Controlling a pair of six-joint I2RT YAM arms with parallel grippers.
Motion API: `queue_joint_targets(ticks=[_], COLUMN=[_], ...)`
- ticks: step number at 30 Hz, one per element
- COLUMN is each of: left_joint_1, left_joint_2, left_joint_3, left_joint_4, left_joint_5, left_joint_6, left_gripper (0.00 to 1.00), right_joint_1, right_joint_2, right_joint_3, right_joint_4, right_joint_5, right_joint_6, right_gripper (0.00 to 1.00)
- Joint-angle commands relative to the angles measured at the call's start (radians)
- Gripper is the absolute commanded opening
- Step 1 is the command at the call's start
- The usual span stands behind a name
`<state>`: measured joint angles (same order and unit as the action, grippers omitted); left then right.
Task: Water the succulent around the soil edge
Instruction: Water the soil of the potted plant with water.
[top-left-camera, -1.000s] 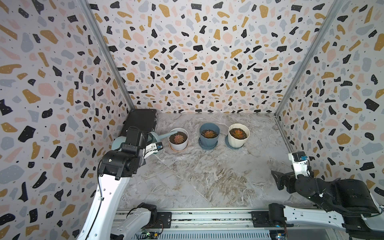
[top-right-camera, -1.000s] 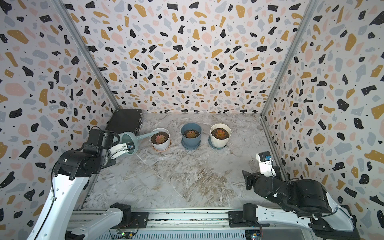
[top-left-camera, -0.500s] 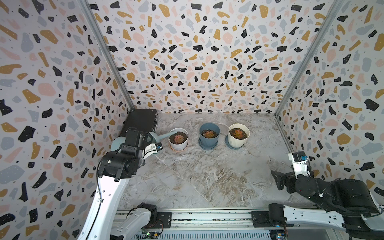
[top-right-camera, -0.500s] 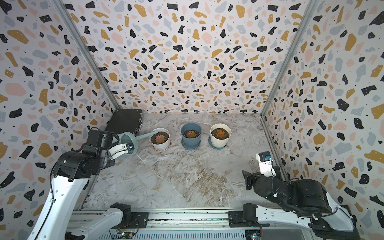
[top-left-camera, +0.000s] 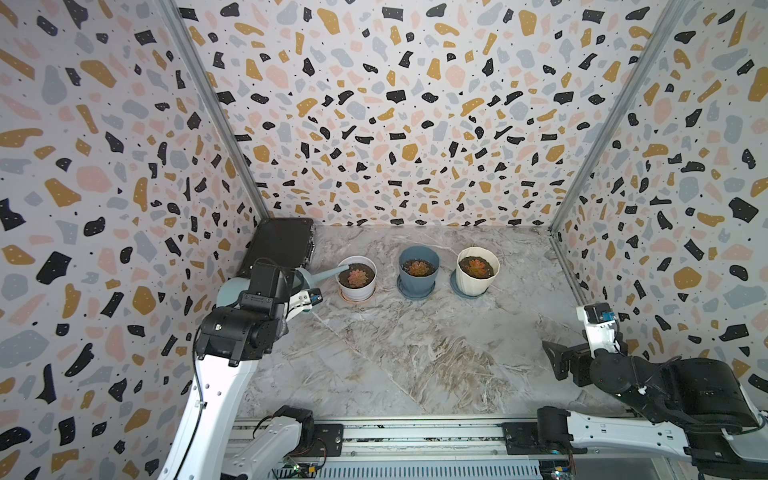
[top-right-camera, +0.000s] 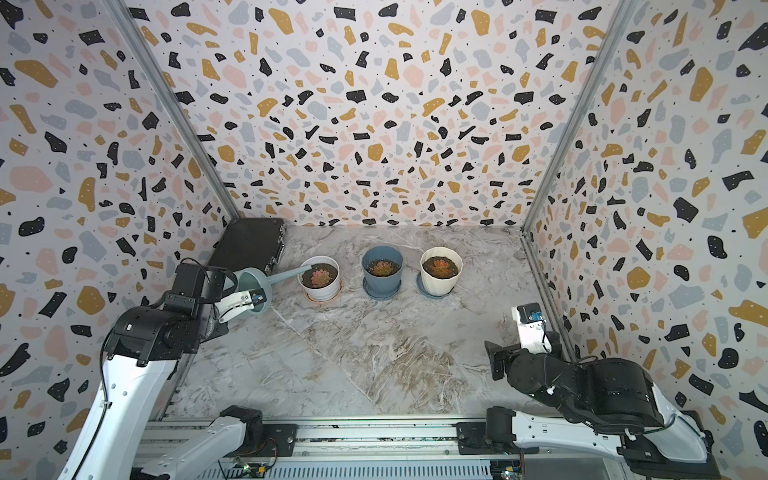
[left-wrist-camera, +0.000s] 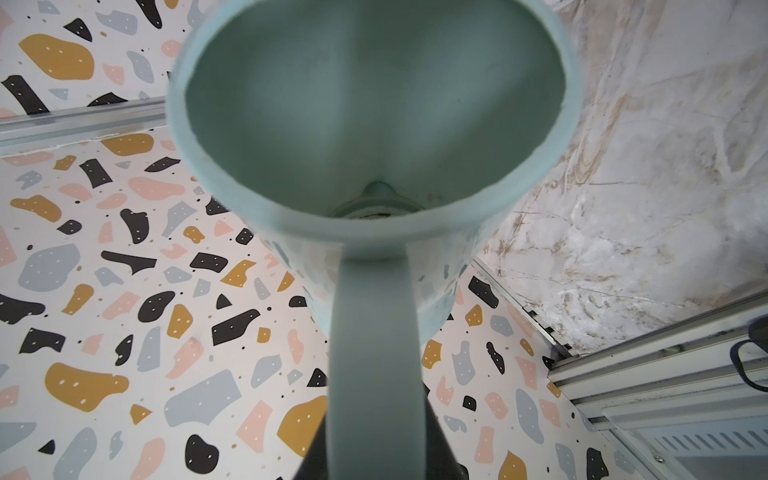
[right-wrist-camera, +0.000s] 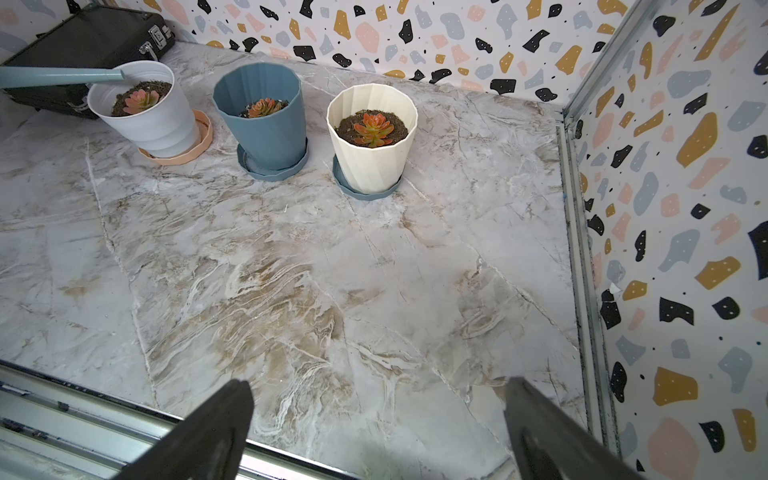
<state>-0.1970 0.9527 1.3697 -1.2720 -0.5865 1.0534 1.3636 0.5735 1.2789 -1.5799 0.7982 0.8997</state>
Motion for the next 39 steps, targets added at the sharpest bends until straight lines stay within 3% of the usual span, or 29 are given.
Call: queue_joint_targets(ticks=[1, 39], left_joint_1=[0.01, 0.018], left_joint_2=[-0.023, -0.137], left_joint_3=[0.001, -0.085], left_joint_4=[0.054, 0.019], left_joint_5=[-0.051, -0.045], left_joint_6=[-0.015, -0.066], left_gripper=[0.0, 0.0], right_joint_1=[0.005, 0.005], right_joint_2=[0.0, 0.015], right_joint_3=[0.022, 0.03], right_joint_4=[-0.212, -0.212], right_joint_5=[0.013, -0.002], right_joint_6=[-0.004, -0.039], right_gripper=[0.99, 0.99])
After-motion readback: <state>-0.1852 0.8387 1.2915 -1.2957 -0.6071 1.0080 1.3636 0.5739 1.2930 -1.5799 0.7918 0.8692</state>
